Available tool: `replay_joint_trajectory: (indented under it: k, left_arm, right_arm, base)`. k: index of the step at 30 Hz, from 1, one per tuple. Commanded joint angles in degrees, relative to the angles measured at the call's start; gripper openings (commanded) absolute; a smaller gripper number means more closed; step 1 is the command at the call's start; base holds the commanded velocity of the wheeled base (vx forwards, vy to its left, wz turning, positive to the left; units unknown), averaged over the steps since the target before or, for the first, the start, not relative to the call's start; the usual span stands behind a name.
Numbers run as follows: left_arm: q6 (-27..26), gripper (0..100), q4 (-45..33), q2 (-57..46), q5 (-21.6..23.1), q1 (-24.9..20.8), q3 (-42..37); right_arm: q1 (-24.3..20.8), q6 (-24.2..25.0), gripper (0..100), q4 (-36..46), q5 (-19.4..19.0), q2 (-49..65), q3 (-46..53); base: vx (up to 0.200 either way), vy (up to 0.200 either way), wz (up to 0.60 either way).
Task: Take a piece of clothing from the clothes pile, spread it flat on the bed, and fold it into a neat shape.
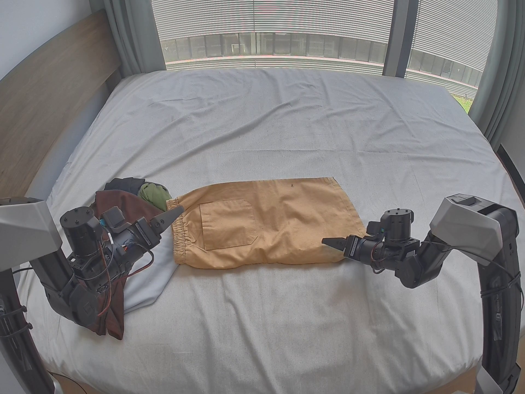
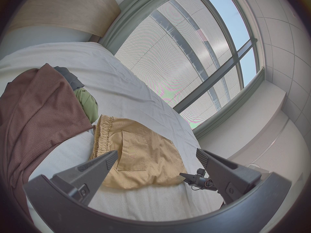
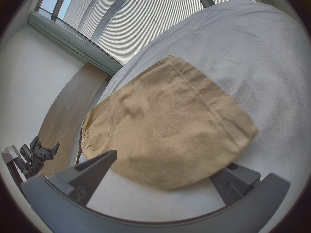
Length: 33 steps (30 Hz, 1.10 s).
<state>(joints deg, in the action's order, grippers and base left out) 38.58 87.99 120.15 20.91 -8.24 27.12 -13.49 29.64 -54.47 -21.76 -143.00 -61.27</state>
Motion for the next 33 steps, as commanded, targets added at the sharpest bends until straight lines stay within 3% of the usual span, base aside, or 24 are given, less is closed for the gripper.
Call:
replay_joint_trajectory:
  k: [1,9,19,20,33]
  left_arm:
    - [0.0,100,0.07,0.52,0.01,0.07,0.03]
    - [0.0,100,0.07,0.87,-0.08,0.07,0.12]
    - [0.09,100,0.07,0.87,-0.08,0.33,0.39]
    - [0.09,100,0.07,0.87,0.01,0.51,0.39]
    - [0.35,100,-0.28,0.87,0.1,0.59,0.39]
  right_arm:
    - [-1.45,1.48,100,-0.2,0.14,-3.52,-3.15]
    - [-2.59,2.44,100,-3.89,2.95,-6.24,-8.16]
    - [-3.12,2.44,100,-3.98,3.04,-6.68,-8.52]
    - [-3.2,2.44,0,-3.98,3.04,-6.59,-8.52]
    - [-2.85,-0.02,0,-3.8,3.13,-0.35,-1.48]
  base:
    - [0.0,0.0,0.0]
    - [0.0,0.0,0.0]
    - [0.0,0.0,0.0]
    - [0.0,0.0,0.0]
    - [0.0,0.0,0.0]
